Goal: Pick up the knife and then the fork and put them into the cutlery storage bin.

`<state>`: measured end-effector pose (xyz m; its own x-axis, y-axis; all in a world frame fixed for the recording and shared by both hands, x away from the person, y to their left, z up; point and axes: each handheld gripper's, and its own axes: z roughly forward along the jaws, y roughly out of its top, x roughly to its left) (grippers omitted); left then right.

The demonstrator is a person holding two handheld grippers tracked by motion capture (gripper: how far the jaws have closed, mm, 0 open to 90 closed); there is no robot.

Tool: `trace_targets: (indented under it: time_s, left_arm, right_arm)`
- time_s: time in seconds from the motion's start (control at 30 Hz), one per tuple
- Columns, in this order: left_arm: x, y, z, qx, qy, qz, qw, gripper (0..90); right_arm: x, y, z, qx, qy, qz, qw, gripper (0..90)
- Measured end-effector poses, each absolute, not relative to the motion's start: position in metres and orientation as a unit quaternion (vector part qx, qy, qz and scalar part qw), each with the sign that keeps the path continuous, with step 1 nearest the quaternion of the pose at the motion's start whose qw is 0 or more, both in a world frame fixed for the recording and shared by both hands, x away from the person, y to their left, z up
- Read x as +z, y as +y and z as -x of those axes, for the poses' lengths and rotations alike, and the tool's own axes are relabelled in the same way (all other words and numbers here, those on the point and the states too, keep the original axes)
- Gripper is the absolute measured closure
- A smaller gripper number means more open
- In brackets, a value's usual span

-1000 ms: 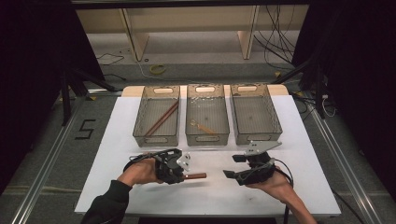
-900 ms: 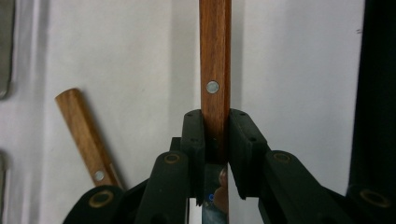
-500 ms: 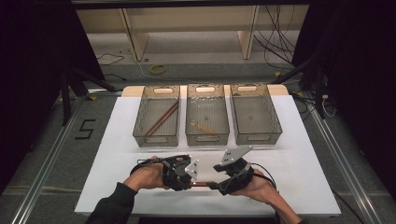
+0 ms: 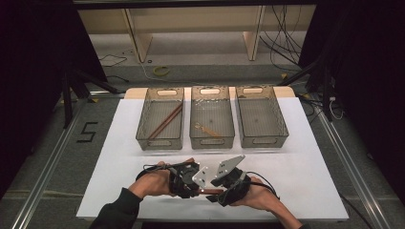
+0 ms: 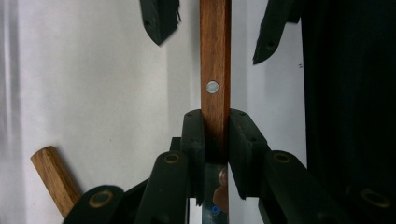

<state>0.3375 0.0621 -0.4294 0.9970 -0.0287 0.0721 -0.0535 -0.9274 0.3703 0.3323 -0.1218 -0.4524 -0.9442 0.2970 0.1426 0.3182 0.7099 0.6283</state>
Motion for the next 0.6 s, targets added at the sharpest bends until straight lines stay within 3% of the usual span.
trace_targets:
  time_s: [0.6]
  left_arm:
    - [-0.4273,0.0575,-0.3305,0.033,-0.049,-0.98,0.19,76.7]
  right_arm:
    - [-0.4546,-0.1187,-0.3283,-0.34,-0.93,0.133,0.03,71.7]
